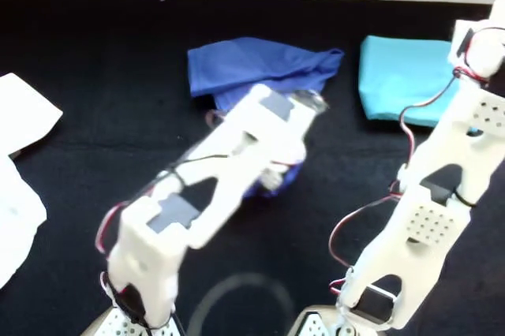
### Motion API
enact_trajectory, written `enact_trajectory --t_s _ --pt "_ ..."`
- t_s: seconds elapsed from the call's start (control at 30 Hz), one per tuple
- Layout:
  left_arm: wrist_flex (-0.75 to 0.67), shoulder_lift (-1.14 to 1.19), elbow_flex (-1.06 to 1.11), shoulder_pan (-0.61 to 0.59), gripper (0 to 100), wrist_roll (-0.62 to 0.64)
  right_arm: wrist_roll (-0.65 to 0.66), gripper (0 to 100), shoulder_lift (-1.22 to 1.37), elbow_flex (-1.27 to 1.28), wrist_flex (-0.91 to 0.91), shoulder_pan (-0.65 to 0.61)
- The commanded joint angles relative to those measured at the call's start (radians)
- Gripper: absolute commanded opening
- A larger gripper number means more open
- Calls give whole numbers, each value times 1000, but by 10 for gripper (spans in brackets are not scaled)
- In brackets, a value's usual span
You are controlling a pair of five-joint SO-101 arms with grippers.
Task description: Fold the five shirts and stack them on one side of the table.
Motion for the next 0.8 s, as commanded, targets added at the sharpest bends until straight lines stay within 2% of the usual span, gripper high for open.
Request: enact_trajectory --t_s 0.0,0.1,0.23,0.5,0.63,0.77 --pt "150 -156 -1 -110 9 -207 3 187 -62 -114 10 -68" --pt "160 -259 96 -257 9 -334 3 187 -61 -99 12 -131" --pt "160 -403 268 -446 9 -497 -2 187 -62 70 12 -228" --pt "158 -518 536 -831 9 -885 -212 187 -62 377 -62 -479" --pt "157 -518 593 -977 11 -982 -245 187 -62 513 -136 -650" --pt "89 -518 638 -1086 12 -985 -242 187 -61 674 -229 -799"
